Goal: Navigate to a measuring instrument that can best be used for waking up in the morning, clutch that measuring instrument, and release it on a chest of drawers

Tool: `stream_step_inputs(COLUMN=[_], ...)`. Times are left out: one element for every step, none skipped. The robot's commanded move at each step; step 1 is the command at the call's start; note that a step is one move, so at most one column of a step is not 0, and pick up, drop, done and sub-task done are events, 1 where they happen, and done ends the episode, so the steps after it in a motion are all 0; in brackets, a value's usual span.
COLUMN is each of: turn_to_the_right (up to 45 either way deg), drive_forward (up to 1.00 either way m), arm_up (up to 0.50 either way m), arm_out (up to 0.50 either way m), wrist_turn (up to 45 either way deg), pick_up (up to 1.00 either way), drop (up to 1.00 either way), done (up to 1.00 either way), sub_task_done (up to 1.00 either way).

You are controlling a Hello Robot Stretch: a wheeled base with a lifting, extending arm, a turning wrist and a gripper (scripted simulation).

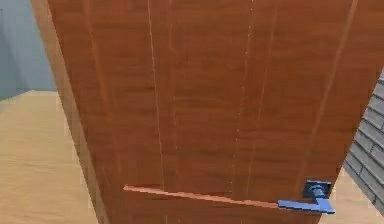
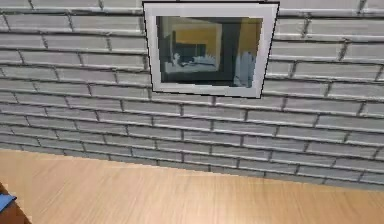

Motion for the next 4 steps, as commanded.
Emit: stream_step_inputs(turn_to_the_right=[-45.0,-9.0,0.0,-27.0], drive_forward=[0.00,0.00,0.35,0.00], arm_up=[0.00,0.00,0.00,0.00], arm_out=[0.00,0.00,0.00,0.00], wrist_turn=[0.0,0.0,0.0,0.0], pick_up=[0.00,0.00,0.00,0.00], drop=[0.00,0.00,0.00,0.00], done=[0.00,0.00,0.00,0.00], sub_task_done=[0.00,0.00,0.00,0.00])
